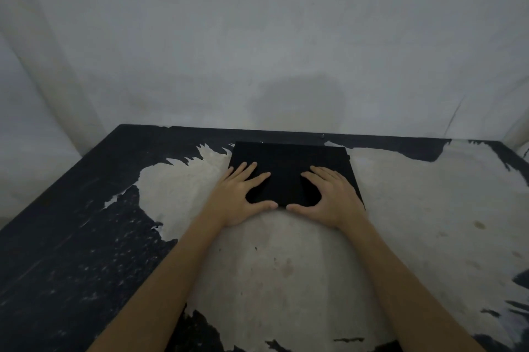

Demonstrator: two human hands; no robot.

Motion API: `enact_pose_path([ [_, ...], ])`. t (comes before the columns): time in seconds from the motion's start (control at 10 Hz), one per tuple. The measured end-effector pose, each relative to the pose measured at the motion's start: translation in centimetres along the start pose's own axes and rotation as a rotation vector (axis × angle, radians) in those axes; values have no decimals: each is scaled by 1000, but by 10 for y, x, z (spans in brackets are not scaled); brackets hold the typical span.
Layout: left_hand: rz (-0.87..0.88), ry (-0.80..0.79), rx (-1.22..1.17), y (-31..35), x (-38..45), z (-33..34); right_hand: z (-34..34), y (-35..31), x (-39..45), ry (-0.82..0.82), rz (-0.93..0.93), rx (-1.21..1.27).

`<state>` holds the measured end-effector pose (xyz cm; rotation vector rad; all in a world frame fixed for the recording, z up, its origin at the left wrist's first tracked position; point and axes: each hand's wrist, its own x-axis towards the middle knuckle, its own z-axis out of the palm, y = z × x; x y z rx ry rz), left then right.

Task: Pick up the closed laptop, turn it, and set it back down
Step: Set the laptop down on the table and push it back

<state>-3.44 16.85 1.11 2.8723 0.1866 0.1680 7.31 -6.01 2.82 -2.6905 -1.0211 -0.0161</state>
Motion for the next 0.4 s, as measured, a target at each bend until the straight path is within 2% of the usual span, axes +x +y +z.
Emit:
enact_pose_path([
  [0.4,6,25,-73,7,3,-8,-7,-3,5,-49,17,43],
])
